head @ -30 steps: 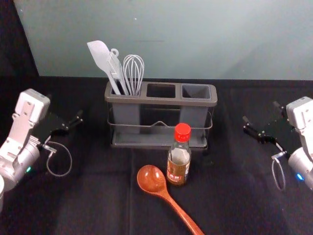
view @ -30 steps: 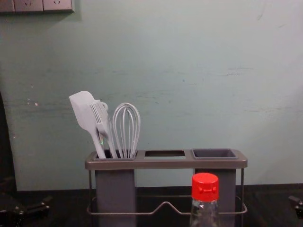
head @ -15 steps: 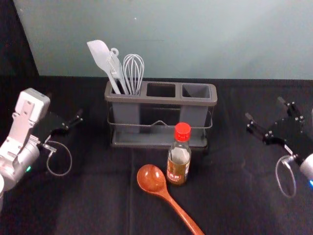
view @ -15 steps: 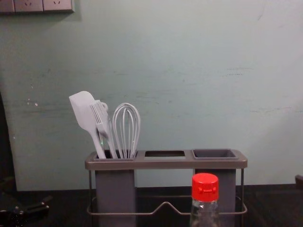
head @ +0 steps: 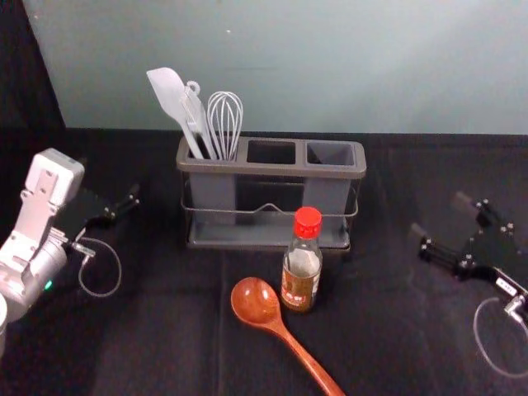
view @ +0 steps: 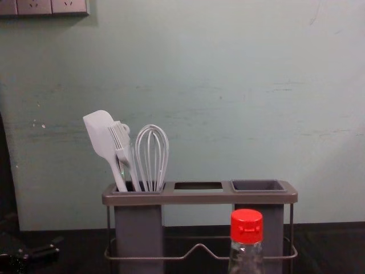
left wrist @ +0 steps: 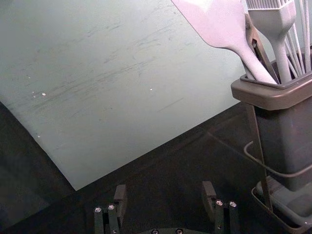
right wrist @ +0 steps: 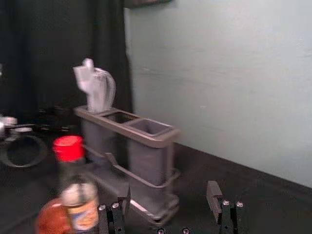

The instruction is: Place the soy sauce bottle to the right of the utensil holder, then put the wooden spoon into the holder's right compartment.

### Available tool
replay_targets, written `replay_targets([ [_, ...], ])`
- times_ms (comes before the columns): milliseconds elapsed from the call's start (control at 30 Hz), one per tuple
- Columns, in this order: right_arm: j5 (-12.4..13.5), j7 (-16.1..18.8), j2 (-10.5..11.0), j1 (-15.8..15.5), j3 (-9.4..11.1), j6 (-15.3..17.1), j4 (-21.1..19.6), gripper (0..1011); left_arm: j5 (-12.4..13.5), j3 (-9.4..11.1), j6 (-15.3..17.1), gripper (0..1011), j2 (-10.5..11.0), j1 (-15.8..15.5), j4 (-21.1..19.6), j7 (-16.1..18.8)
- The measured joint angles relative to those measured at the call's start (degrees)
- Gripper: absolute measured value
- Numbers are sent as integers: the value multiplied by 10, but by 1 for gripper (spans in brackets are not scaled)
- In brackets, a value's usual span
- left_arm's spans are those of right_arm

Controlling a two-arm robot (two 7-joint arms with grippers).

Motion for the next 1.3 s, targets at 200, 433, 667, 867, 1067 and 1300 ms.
replay_targets([
  [200,43,82,2,8,-8,7,7,1002,0,0,0,1005,0,0,0,0],
  [433,44,136,-9,32,-30,25,13,1003,0,0,0,1005,0,0,0,0],
  [667,3,158,-31,69,-65,52,13,1002,0,0,0,1005,0,0,0,0],
  [867,-22,164,-51,99,-88,76,20,1002,0,0,0,1005,0,0,0,0],
  [1067,-42,167,-72,133,-108,95,36,1002,0,0,0,1005,0,0,0,0],
  [1300,-48,167,-92,158,-120,103,52,1003,0,0,0,1005,0,0,0,0],
])
